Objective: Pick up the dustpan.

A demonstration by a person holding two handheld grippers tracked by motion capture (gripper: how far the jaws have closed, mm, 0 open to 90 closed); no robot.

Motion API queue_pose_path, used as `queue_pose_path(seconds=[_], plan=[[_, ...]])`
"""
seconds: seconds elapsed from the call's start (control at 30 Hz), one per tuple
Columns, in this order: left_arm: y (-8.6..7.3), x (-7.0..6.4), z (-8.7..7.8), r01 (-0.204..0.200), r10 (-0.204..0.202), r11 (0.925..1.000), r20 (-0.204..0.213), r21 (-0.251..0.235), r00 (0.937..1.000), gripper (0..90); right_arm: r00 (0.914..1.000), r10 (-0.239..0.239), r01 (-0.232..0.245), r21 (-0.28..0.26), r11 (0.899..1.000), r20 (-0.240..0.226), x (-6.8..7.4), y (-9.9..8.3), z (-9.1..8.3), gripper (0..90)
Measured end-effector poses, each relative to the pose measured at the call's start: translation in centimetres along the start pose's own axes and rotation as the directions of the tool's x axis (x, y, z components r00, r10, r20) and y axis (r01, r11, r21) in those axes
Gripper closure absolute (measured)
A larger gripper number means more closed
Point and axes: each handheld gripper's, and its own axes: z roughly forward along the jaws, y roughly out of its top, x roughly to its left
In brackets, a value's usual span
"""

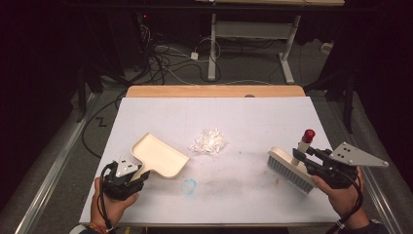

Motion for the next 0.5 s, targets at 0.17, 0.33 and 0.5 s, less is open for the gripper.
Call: queue_pose_path(seconds=[0.17,0.33,0.5], plan=[[-0.36,-0.20,-0.10,-0.003,0.002,1.0000,0.021,0.008,0.9998,63.6,1.0000,-0.004,0.004,0.001,1.000,-0.002,0.07,0.07,0.21,70.7],[-0.63,-0.60,0.21,-0.033,0.032,0.9985,0.031,0.044,0.9990,63.6,0.9998,-0.010,0.010,0.005,1.000,-0.016,0.28,0.19,0.37,70.7],[-0.65,-0.75,0.32,-0.040,0.038,0.9980,0.043,0.049,0.9984,63.6,0.9998,-0.008,0.008,0.003,1.000,-0.019,0.24,0.19,0.46,70.7]])
